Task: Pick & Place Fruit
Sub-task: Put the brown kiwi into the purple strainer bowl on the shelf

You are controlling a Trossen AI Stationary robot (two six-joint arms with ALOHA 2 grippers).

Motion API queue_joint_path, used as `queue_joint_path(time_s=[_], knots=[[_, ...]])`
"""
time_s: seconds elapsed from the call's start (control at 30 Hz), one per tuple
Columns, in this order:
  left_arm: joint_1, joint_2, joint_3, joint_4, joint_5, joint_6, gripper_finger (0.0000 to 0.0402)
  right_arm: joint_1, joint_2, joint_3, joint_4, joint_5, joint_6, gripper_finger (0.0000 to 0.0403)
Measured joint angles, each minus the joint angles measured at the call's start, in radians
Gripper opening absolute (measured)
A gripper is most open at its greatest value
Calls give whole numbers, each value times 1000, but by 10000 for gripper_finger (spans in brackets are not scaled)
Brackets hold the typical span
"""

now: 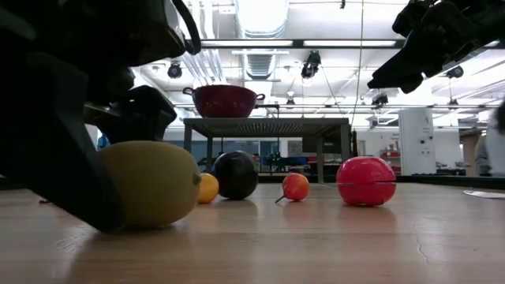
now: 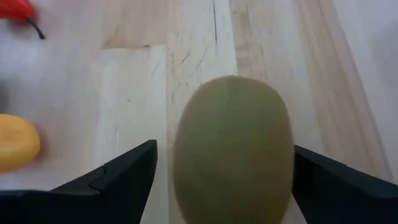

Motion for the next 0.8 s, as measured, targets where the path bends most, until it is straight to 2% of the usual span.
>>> queue_joint_path(time_s=[0.17, 0.5, 0.8], knots=[[0, -1, 0, -1, -20, 2, 328, 0, 0, 0, 0, 0, 0, 160], [0, -3, -1, -17, -18, 1, 250, 0, 0, 0, 0, 0, 0, 132], [4, -63, 1, -26, 5, 44, 245, 0, 0, 0, 0, 0, 0, 107]])
